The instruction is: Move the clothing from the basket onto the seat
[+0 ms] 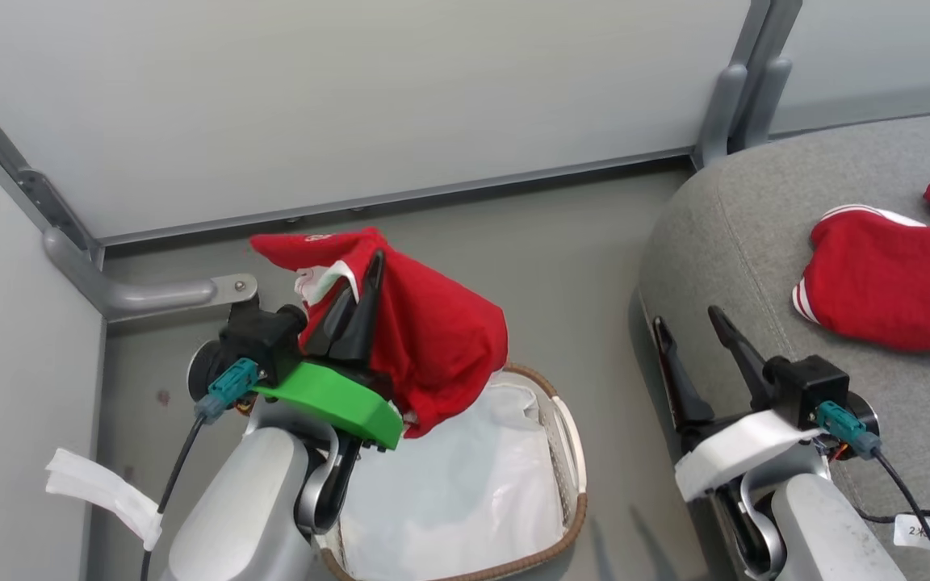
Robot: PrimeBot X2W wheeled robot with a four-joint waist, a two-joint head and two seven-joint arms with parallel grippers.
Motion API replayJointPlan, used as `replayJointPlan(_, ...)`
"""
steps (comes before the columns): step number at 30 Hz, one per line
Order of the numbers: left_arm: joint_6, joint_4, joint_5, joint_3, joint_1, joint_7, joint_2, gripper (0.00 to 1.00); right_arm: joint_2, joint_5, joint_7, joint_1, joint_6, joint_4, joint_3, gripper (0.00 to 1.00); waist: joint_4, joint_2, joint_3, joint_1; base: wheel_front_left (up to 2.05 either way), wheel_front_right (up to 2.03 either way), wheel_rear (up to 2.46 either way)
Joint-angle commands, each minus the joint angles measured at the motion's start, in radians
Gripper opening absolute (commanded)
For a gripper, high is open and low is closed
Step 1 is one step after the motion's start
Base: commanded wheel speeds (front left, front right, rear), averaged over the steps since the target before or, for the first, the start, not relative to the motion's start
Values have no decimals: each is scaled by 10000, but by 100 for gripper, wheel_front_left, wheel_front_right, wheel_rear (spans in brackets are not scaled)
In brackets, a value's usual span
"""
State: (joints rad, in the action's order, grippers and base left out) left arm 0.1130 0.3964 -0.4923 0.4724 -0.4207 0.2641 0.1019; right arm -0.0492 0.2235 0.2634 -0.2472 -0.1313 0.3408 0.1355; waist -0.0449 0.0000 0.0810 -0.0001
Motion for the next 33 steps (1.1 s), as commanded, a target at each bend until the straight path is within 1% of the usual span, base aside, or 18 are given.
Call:
replayJointPlan(1, 4, -221, 99, -99, 198, 3, -55, 0, -39, 66, 18, 266, 10, 77, 39, 100, 179, 0, -459, 1, 0, 0, 0)
replayJointPlan(8, 29, -761, 371, -266, 289, 3, -119, 0, -37, -225, 18, 574, 10, 424, 524, 100, 272, 0, -640, 1, 0, 0, 0)
replayJointPlan(10, 40, -813, 398, -248, 290, 3, -151, 0, -34, -418, 18, 509, 10, 521, 877, 100, 323, 0, -618, 1, 0, 0, 0)
replayJointPlan(14, 61, -844, 398, -203, 342, 3, -205, 0, -65, -808, 18, 34, 10, 701, 1938, 100, 424, 0, -543, 1, 0, 0, 0)
replayJointPlan(19, 88, -825, 327, -110, 319, 3, -295, 0, -59, -615, 18, -915, 10, 819, 3387, 100, 548, 0, -440, 1, 0, 0, 0)
replayJointPlan(24, 100, -779, 294, 24, 236, 3, -362, 0, -47, -314, 18, -2163, 10, 1038, 4571, 100, 668, 0, -356, 1, 0, 0, 0)
replayJointPlan(28, 103, -757, 239, 163, 134, 3, -401, 0, -45, -103, 18, -3113, 10, 1464, 5166, 100, 807, 0, -308, 1, 0, 0, 0)
replayJointPlan(30, 115, -758, 229, 242, 84, 3, -416, 0, -47, -40, 18, -3519, 10, 1711, 5231, 100, 874, 0, -280, 1, 0, 0, 0)
replayJointPlan(33, 136, -787, 197, 407, 33, 3, -443, 0, -36, -14, 17, -4032, 10, 2538, 5525, 100, 1007, 0, -236, 1, 0, 0, 0)
